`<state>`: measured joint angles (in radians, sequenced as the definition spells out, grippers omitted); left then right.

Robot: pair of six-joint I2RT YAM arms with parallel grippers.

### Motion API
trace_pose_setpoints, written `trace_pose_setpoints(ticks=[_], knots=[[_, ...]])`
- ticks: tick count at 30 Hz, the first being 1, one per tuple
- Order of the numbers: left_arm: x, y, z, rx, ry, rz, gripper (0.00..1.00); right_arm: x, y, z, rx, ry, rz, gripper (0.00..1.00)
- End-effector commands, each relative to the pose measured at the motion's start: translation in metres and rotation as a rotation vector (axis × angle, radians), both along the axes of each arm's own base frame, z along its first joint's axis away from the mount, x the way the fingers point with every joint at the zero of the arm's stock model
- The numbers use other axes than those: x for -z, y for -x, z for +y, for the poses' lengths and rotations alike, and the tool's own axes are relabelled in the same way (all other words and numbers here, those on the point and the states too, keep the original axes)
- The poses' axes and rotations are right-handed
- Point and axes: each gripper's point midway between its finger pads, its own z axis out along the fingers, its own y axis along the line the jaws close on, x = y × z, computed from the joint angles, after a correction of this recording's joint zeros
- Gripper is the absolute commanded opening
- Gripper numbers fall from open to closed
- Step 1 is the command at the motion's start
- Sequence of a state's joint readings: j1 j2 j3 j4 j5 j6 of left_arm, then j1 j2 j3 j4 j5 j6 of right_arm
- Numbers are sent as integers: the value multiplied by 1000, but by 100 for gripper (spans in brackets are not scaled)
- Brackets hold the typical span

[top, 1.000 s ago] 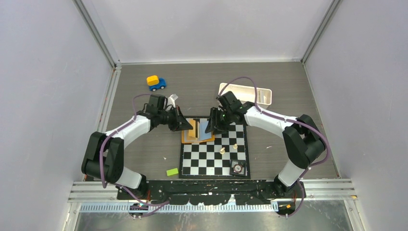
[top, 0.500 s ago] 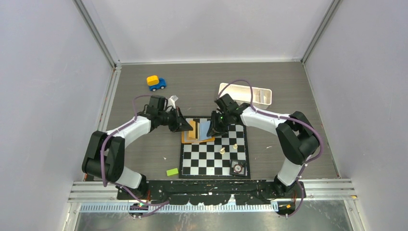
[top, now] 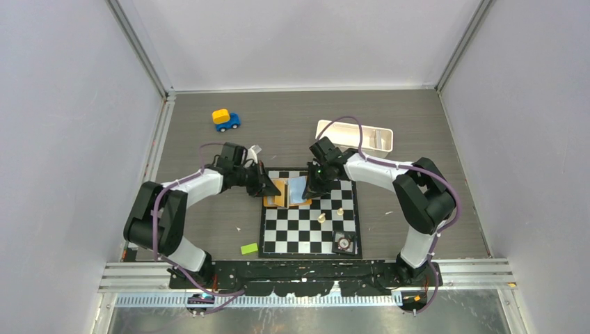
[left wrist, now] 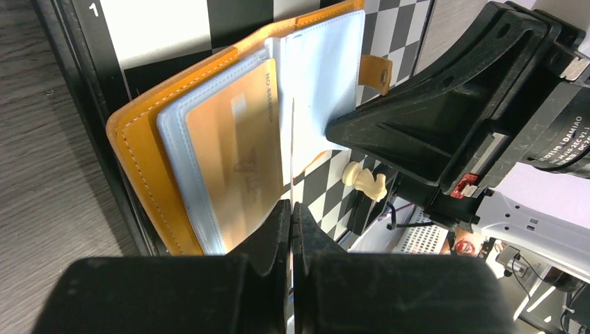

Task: Put the credit cards into the card holder
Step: Insert the credit card into the card holder.

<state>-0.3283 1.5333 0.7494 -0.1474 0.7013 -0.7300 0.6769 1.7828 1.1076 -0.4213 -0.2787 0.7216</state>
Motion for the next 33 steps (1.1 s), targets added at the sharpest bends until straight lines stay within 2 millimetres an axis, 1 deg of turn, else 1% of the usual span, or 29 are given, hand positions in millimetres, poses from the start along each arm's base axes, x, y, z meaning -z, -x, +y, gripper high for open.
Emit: trace_pose_setpoints(ticks=[1,12,19,20,33], knots=[[-1,-3,-7,16,35,-21,0,6,-5,-4,11,50,-10,0],[19,-10,-7,11,20,-23,0,6,-5,-4,7,57,-7,1],[36,-9,-2,-7,-20,6,0,6,-5,-5,7,63,-7,1],[35,-12,-4,-11,-13,-11,0,6,-4,-5,7,63,-6,0],[36,-23,-9,-4,8,-34,0,10,-1,-6,1,66,9,1]])
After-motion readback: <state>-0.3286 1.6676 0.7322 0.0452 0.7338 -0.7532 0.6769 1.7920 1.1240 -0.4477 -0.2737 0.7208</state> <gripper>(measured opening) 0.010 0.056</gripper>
